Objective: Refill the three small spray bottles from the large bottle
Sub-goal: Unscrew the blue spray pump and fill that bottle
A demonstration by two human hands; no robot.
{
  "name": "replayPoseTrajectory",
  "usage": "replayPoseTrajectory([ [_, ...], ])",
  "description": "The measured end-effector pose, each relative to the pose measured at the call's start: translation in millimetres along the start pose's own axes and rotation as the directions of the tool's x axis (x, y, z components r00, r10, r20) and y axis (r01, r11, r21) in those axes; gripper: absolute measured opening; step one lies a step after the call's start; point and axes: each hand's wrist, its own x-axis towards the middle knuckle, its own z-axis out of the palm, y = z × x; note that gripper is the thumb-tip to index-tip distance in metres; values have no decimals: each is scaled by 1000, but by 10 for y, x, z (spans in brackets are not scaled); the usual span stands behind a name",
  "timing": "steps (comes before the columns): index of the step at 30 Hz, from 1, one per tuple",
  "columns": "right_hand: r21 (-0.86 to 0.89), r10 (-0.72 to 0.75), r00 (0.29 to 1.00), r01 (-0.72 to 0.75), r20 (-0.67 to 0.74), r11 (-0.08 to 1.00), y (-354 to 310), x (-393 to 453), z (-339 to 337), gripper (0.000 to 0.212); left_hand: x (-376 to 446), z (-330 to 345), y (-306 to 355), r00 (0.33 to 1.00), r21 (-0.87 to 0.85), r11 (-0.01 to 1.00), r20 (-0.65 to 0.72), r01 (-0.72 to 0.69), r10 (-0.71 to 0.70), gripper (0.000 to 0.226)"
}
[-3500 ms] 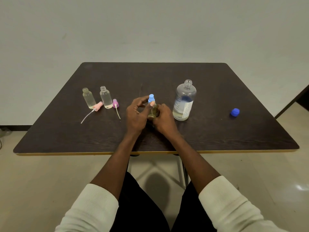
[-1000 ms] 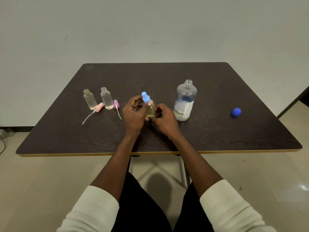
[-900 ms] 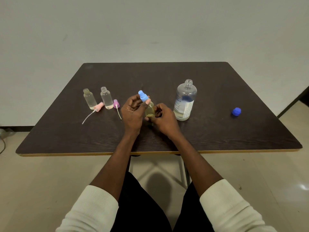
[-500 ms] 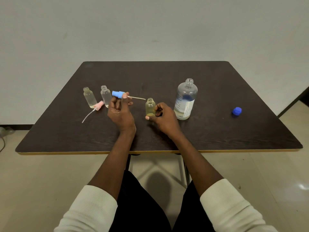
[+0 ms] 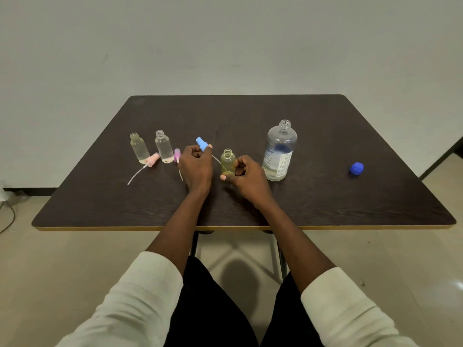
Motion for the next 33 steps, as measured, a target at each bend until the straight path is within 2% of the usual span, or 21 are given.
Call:
replayPoseTrajectory([
  [6,-6,4,1000,-4,-8,1000,2,16,0,36,71,60,39,998,298,952,50,-61,49,19],
  [10,3,1,1000,-1,-12,1000,13,21,4,36,120,83,-16,991,386,915,102,-117,84,16],
  [16,4,-3,1000,3,-16,1000,17,24,7,36,156,124,-101,981,508,840,76,-193,179,17],
  [20,-6,-9,1000,9,-5,1000,11,10,1,36,159,118,-113,974,530,819,81,-220,209,21],
  [33,-27,-18,1000,18,-25,999,39,19,21,37,174,102,-159,980,489,850,74,-197,185,31],
])
